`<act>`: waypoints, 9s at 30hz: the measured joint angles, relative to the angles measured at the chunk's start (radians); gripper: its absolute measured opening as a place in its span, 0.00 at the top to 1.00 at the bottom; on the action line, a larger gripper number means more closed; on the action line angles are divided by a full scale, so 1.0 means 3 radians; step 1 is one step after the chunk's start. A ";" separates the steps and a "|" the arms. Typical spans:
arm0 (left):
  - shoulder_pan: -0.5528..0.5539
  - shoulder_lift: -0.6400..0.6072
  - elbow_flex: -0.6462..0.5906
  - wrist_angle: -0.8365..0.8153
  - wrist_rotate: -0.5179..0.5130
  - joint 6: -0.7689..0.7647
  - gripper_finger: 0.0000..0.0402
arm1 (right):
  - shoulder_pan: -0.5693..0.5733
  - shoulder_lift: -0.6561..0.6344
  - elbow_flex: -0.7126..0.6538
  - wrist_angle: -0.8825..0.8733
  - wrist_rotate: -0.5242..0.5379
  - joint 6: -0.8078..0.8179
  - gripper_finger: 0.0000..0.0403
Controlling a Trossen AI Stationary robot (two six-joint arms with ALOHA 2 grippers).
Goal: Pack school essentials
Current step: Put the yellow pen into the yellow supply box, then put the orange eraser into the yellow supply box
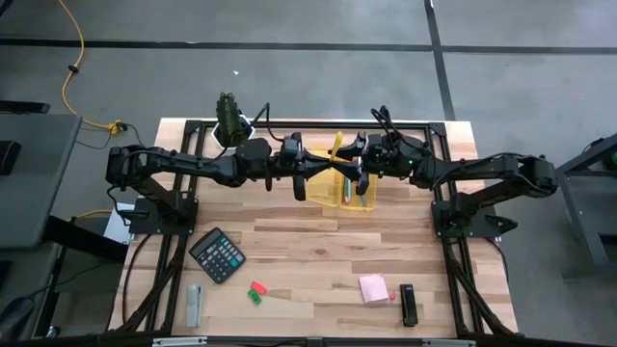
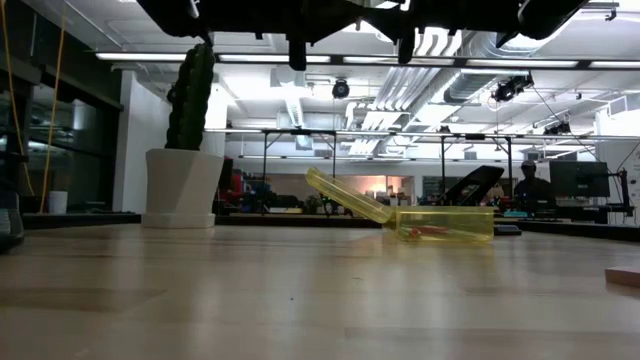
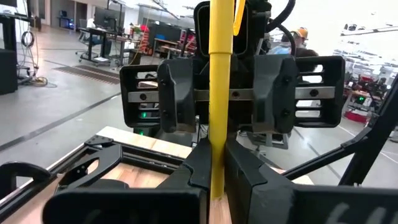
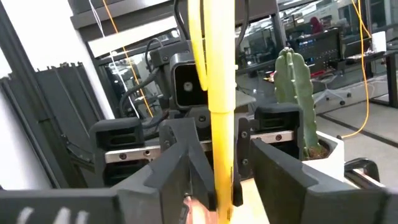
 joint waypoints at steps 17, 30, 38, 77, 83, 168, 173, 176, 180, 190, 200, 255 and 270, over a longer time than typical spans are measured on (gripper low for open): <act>0.0006 -0.0039 0.0003 -0.0126 0.0003 0.0040 0.96 | -0.0013 -0.0001 0.0000 -0.0008 -0.0002 0.0028 0.94; 0.0311 -0.0800 -0.0003 -0.1198 0.0281 0.0034 0.65 | -0.0200 -0.0841 -0.0001 -0.1298 -0.0023 -0.0285 0.98; 0.0310 -0.1770 -0.0124 -0.1679 0.0467 0.0225 0.60 | -0.0216 -0.1180 -0.0001 -0.1753 -0.0023 -0.0490 0.98; 0.0085 -0.2416 -0.0624 -0.1565 0.0014 0.0116 0.61 | -0.0815 0.0891 -0.0001 -0.2706 -0.0429 0.2095 0.97; 0.0085 -0.2416 -0.0624 -0.1568 0.0011 0.0116 0.61 | -0.0912 0.1150 -0.0001 -0.2558 -0.0725 0.2355 0.97; 0.0085 -0.2416 -0.0622 -0.1569 -0.0073 0.0291 0.61 | -0.0378 -0.1216 -0.0001 -0.1542 -0.0725 -0.0051 0.60; 0.0085 -0.2417 -0.0622 -0.1623 -0.0074 0.0275 0.61 | -0.0145 -0.1214 -0.0001 -0.1723 -0.0727 0.0006 0.60; 0.0065 -0.2417 -0.0622 -0.1842 0.0002 0.0264 0.61 | -0.0068 -0.1214 -0.0001 -0.1825 -0.0730 0.0003 0.60; -0.0146 -0.2356 -0.0616 -0.2223 0.0177 0.0262 0.61 | -0.0043 -0.1214 -0.0001 -0.1833 -0.0729 0.0008 0.60; -0.1314 -0.1637 -0.0618 -0.3265 0.0270 0.0270 0.61 | -0.0089 -0.1214 -0.0001 -0.1831 -0.0729 -0.0004 0.60; -0.2226 -0.0464 -0.0442 -0.3212 -0.0011 0.0090 0.61 | -0.0127 -0.1214 -0.0001 -0.1955 -0.0729 -0.0071 0.60; -0.2740 0.0810 -0.0181 -0.3212 -0.0622 -0.0088 0.61 | -0.0127 -0.1214 -0.0001 -0.2405 -0.0689 -0.0120 0.60; -0.2859 0.0814 -0.0181 -0.3242 -0.0539 -0.0157 0.82 | -0.0126 -0.1214 -0.0001 -0.2405 -0.0689 -0.0155 0.60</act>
